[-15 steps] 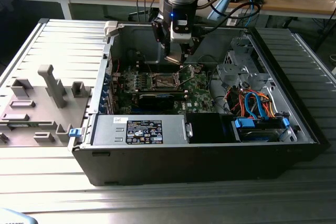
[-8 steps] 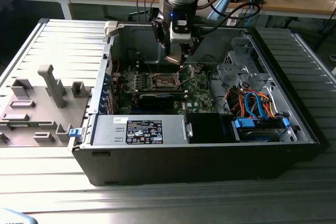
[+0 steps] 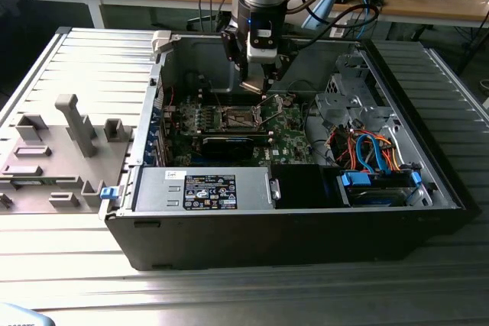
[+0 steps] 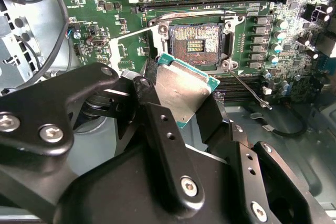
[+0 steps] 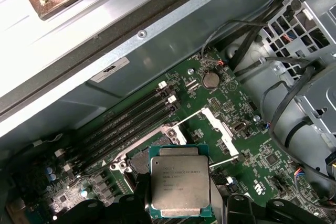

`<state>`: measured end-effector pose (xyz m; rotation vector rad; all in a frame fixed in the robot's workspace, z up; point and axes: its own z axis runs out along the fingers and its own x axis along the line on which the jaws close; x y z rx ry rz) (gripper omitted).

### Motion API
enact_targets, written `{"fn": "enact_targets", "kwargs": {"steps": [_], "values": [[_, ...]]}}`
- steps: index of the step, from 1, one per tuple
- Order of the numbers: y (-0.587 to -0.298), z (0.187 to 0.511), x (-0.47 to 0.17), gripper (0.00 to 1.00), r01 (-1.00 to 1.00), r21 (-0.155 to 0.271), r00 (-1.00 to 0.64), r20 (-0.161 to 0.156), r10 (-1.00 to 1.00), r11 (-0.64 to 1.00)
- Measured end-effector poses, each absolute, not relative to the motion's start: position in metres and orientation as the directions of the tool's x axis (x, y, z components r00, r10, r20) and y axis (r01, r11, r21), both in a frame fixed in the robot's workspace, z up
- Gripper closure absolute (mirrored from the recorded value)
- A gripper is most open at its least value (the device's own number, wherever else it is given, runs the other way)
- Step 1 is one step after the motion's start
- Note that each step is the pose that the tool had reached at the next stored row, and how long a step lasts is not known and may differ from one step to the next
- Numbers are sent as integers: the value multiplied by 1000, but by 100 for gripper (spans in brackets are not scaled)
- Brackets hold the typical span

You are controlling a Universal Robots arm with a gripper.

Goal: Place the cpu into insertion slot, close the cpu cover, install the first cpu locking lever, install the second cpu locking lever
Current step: 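Place the cpu into insertion slot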

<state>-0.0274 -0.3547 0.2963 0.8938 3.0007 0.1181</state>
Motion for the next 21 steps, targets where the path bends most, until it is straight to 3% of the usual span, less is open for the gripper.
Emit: {"fn": "enact_targets", "kwargs": {"steps": [21], "values": [[-355, 296, -27, 45, 566, 75, -824, 13, 567, 821]]}}
